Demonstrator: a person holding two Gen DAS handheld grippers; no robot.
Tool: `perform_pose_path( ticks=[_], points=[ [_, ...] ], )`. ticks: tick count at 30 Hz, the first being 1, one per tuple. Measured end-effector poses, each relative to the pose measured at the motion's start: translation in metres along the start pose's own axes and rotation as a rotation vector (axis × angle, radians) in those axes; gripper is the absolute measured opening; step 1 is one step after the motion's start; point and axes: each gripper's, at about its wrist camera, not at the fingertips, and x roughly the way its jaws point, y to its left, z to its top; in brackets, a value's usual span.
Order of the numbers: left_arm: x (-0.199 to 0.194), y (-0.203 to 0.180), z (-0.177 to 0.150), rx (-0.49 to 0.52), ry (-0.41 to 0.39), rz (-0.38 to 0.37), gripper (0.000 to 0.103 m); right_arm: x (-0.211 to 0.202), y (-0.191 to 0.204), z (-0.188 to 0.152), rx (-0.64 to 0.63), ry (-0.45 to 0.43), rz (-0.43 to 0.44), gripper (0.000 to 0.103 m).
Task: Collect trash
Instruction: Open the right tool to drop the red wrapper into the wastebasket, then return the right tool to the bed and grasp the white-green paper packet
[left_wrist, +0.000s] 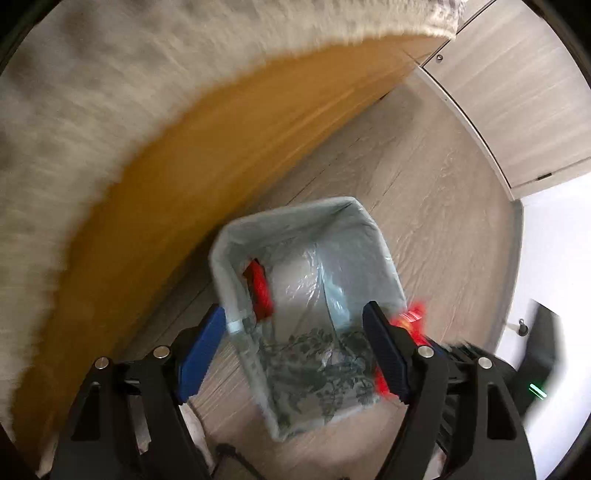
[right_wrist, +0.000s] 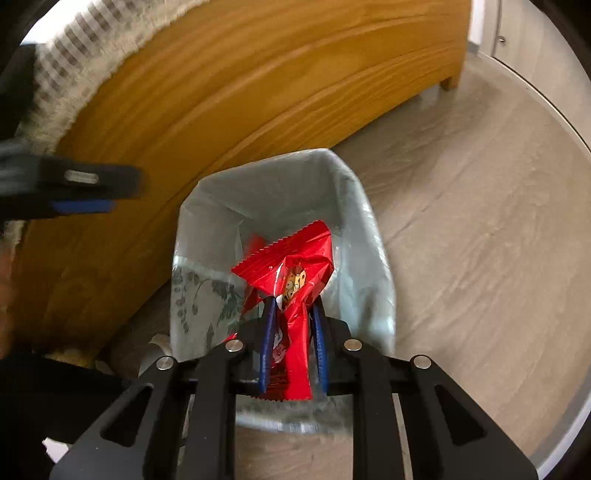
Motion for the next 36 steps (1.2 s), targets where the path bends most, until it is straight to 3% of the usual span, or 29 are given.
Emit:
perform_pose_path(
  ticks=[2, 4, 6, 7, 11, 14, 24, 30, 32, 36],
  points=[
    [-0.036, 0.001, -0.002, 0.029, -0.051, -0.035, 0.076, 0.021, 0.003, 0.010, -0.021, 0.021, 0.000, 0.019],
    [-0.065, 0.001, -0.006, 0.037, -0.133, -0.049, 0.084, 0.038, 0.008, 0.023, -0.046, 0.024, -0.022, 0.023],
    [-0.086, 0.001, -0.014, 0.038, -0.204, -0.041, 0.087, 0.059, 0.010, 0.040, -0.054, 0.018, -0.028, 0.056],
    [-0.094, 0.003, -0.022, 0.044, -0.218, -0.021, 0.087, 0.066, 0.009, 0.047, -0.046, 0.016, -0.026, 0.078],
    [-0.094, 0.001, -0.038, 0.121, -0.188, 0.060, 0.087, 0.079, 0.009, 0.062, -0.020, -0.006, -0.099, 0.079],
    [-0.099, 0.000, -0.041, 0.142, -0.199, 0.092, 0.087, 0.065, 0.011, 0.059, 0.003, -0.025, -0.087, 0.079],
    [-0.127, 0.024, -0.055, 0.065, -0.257, 0.040, 0.087, -0.011, 0.011, 0.047, -0.025, -0.028, -0.178, 0.079],
    [-0.184, 0.042, -0.080, -0.013, -0.372, -0.007, 0.087, -0.102, 0.025, 0.041, -0.034, -0.131, -0.217, 0.079],
    [-0.212, 0.049, -0.091, -0.025, -0.433, -0.026, 0.087, -0.139, 0.045, 0.042, -0.080, -0.196, -0.238, 0.079],
    [-0.285, 0.074, -0.124, -0.016, -0.592, 0.033, 0.089, -0.207, 0.107, 0.043, -0.206, -0.350, -0.258, 0.079]
  ],
)
